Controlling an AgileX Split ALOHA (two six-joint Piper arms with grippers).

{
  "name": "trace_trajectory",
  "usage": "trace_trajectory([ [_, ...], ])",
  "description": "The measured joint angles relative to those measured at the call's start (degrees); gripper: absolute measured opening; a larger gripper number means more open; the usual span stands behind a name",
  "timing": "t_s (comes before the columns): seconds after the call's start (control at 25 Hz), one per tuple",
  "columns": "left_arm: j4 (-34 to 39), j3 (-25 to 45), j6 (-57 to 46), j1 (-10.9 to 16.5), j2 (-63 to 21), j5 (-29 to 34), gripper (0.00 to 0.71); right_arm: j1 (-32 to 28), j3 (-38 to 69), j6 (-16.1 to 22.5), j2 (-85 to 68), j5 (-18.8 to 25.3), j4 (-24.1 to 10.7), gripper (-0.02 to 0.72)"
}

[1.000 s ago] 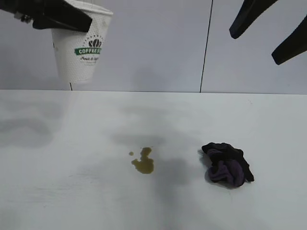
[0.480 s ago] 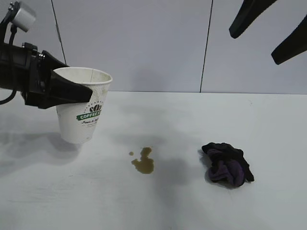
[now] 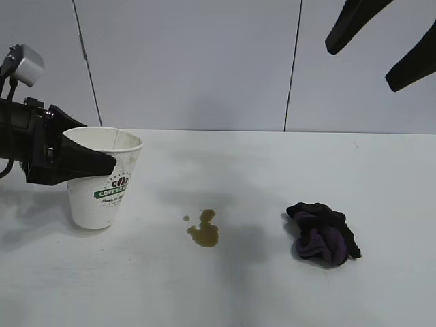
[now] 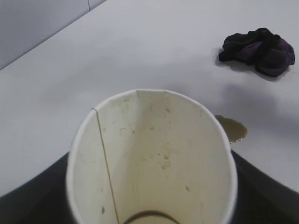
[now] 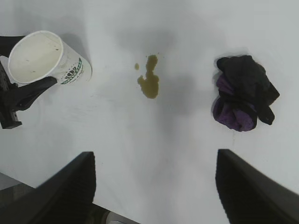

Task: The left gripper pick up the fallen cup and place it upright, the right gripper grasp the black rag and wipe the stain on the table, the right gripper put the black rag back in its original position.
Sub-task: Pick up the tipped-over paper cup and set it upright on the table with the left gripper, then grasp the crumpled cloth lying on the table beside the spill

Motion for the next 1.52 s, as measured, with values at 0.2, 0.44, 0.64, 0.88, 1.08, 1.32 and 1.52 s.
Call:
trace_trajectory([
  [0.2, -0.12, 0.0, 1.11, 0.0, 0.0, -1.51, 0.522, 0.0, 0.0, 0.0, 0.0, -0.17, 0.0, 0.495],
  [0.44, -0.12, 0.0, 2.08, 0.0, 0.0, -3.13, 0.522, 0.0, 0.0, 0.0, 0.0, -0.19, 0.0, 0.495],
  [0.64, -0.12, 0.0, 1.72, 0.0, 0.0, -3.24, 0.547, 0.0, 0.0, 0.0, 0.0, -0.31, 0.0, 0.495],
  [0.88, -0.12, 0.0, -0.76, 0.0, 0.0, -3.65, 0.66, 0.0, 0.0, 0.0, 0.0, -0.32, 0.0, 0.495],
  [1.08, 0.39, 0.0, -1.31, 0.0, 0.0, -3.97, 0.686, 0.0, 0.0, 0.0, 0.0, -0.32, 0.0, 0.495],
  [1.32, 4.5, 0.0, -5.31, 0.0, 0.0, -6.26, 0.688, 0.0, 0.0, 0.0, 0.0, -0.32, 0.0, 0.495],
  [1.52, 5.06, 0.0, -5.72, 0.0, -2.37, -7.73, 0.689, 0.0, 0.0, 0.0, 0.0, -0.37, 0.0, 0.495],
])
